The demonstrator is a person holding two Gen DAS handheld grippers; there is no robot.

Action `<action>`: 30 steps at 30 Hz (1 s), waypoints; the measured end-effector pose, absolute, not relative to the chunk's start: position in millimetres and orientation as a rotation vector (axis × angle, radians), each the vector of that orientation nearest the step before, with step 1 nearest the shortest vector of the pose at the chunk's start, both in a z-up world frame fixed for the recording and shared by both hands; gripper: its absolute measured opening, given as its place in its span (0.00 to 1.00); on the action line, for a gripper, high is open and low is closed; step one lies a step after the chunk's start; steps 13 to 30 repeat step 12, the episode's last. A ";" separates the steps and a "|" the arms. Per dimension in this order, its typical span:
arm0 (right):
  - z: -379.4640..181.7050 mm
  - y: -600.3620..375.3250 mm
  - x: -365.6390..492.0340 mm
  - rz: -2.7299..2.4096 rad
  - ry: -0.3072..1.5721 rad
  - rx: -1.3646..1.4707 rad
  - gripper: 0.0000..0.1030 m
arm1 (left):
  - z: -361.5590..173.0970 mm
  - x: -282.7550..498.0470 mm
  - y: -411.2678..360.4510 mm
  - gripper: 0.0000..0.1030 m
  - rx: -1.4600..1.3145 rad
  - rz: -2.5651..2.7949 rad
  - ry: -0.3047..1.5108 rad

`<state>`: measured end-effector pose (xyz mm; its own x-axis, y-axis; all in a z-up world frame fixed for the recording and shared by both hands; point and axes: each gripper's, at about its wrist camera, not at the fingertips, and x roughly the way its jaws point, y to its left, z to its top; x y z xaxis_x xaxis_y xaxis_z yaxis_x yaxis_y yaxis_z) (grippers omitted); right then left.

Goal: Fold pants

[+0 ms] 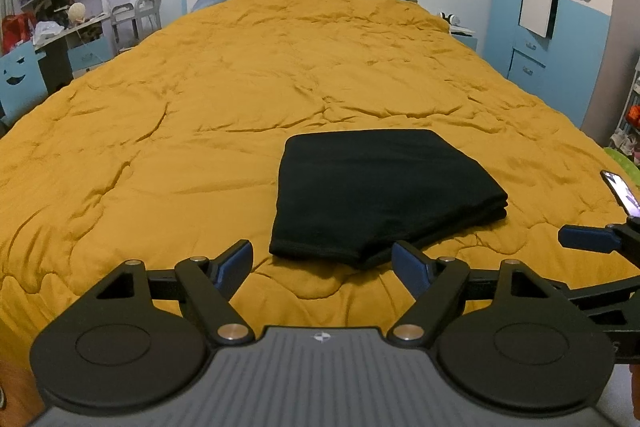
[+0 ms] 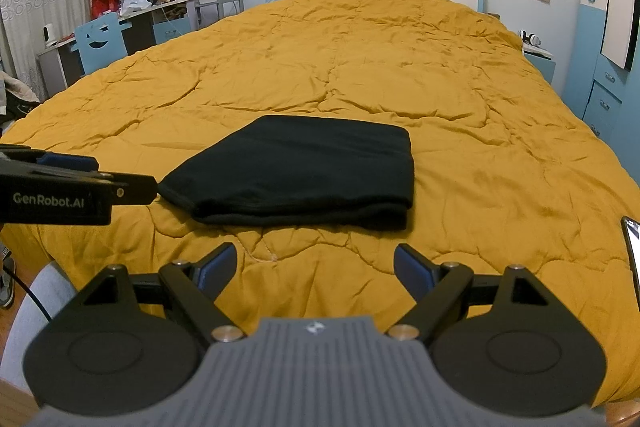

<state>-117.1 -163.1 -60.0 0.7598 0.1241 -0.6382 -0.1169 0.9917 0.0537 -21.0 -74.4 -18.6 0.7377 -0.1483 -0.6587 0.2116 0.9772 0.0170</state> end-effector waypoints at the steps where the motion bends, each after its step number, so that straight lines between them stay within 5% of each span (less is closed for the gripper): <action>1: -60.0 -163.1 -117.1 0.132 0.696 0.011 0.79 | -19.0 -20.5 -74.7 0.90 0.095 -0.198 0.715; 30: -61.7 -163.4 -114.3 0.135 0.706 0.012 0.79 | -24.3 -18.8 -70.2 0.90 0.080 -0.201 0.732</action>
